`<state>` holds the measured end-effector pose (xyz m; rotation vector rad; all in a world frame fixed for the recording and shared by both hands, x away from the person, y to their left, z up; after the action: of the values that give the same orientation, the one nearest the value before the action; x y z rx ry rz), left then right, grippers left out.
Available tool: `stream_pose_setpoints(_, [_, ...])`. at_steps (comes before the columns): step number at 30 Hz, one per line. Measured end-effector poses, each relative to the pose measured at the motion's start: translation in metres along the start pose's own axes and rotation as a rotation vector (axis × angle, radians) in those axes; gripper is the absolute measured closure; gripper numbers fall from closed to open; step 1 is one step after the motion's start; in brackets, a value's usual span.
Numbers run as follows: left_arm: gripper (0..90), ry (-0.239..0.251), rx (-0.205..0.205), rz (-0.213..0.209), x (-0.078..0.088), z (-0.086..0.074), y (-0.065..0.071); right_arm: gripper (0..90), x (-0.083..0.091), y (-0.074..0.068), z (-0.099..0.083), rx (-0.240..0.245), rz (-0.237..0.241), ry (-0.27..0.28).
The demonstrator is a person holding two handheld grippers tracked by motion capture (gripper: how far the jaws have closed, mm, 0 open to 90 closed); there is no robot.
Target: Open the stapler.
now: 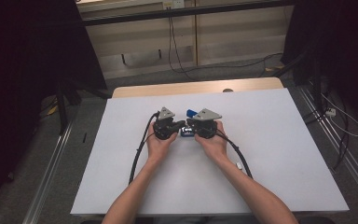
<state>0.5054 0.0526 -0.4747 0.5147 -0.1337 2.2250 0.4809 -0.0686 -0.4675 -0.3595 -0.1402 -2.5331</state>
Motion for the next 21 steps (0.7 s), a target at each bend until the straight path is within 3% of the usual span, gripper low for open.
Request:
stream_pose_setpoints(5, [90.0, 0.004, 0.000, -0.004, 0.0000, -0.0002, -0.0006, 90.0, 0.0019, 0.0020, 0.0019, -0.004, -0.006, 0.007])
stream_pose_setpoints(9, [90.0, 0.007, 0.006, -0.015, 0.0003, -0.0008, -0.0016, 90.0, 0.0006, 0.0020, 0.0022, -0.036, -0.015, 0.020])
stream_pose_setpoints(21, [90.0, 0.009, 0.001, -0.015, 0.0005, -0.0008, -0.0016, 90.0, 0.0029, 0.0051, 0.0070, -0.015, -0.030, 0.031])
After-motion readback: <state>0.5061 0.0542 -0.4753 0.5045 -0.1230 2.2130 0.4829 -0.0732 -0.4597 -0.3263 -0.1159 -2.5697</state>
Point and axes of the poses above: each handheld gripper's, and its own axes: x roughly backward along the jaws, z roughly out of its top, y roughly to its right, the point moved 5 cm from there along -x, roughly forward along the jaws, and after that the axes turned 8 degrees about y, right-handed, at the moved point
